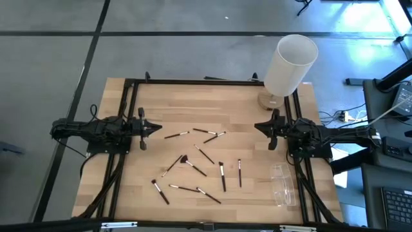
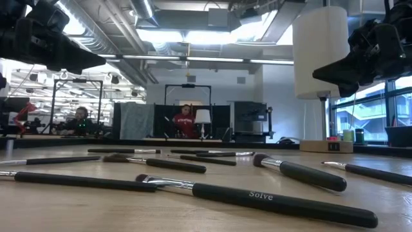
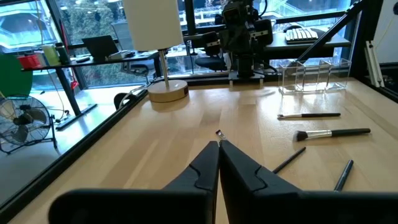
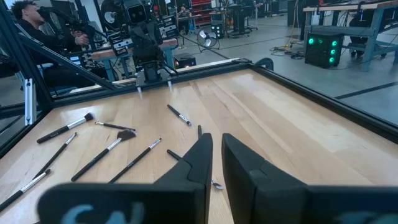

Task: Put items in baskets/containers
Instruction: Put the foundation brush into the left section of the transparent organizer

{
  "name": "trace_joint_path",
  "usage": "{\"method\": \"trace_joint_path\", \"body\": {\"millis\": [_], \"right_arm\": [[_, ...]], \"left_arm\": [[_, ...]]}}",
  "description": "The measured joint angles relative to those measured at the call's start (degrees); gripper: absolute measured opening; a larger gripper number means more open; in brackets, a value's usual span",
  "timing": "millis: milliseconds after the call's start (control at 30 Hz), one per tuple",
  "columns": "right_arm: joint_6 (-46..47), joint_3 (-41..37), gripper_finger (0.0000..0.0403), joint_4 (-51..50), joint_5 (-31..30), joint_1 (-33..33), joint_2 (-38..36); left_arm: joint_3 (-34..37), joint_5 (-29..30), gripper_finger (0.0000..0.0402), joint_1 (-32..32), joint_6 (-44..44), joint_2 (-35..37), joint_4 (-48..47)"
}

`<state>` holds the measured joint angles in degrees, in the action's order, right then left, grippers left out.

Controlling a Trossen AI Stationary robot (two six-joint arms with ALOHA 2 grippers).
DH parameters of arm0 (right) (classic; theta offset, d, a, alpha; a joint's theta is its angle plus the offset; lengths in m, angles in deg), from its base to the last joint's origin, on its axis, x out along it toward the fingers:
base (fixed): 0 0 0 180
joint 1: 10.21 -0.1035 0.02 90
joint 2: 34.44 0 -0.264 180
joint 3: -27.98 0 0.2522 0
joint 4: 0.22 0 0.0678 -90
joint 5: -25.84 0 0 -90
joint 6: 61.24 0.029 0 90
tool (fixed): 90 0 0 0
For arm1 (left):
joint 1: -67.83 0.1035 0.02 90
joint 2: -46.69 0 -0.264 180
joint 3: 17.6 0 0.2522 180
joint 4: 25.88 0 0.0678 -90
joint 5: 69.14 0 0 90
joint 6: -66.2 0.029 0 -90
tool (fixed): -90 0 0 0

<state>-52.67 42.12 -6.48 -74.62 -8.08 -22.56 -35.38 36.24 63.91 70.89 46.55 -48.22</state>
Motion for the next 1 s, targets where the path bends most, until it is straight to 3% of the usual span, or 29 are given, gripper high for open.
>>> {"method": "trace_joint_path", "body": {"millis": [200,467,933,1000], "right_arm": [[3.0,0.0,0.0037,9.4,-6.3,0.0,0.0],[26.7,0.0,0.0037,10.2,-6.4,0.0,0.0],[21.5,1.8,0.0037,12.1,-7.5,2.4,2.7],[21.3,1.8,0.0037,11.9,-7.7,2.6,3.8]], "left_arm": [[0.0,0.0,0.0008,0.0,0.0,0.0,0.0],[0.0,0.0,0.0012,0.0,0.0,0.0,0.0],[0.0,0.1,0.0009,0.0,0.2,0.0,0.0],[0.1,2.8,0.0008,0.0,1.9,0.0,0.8]]}}
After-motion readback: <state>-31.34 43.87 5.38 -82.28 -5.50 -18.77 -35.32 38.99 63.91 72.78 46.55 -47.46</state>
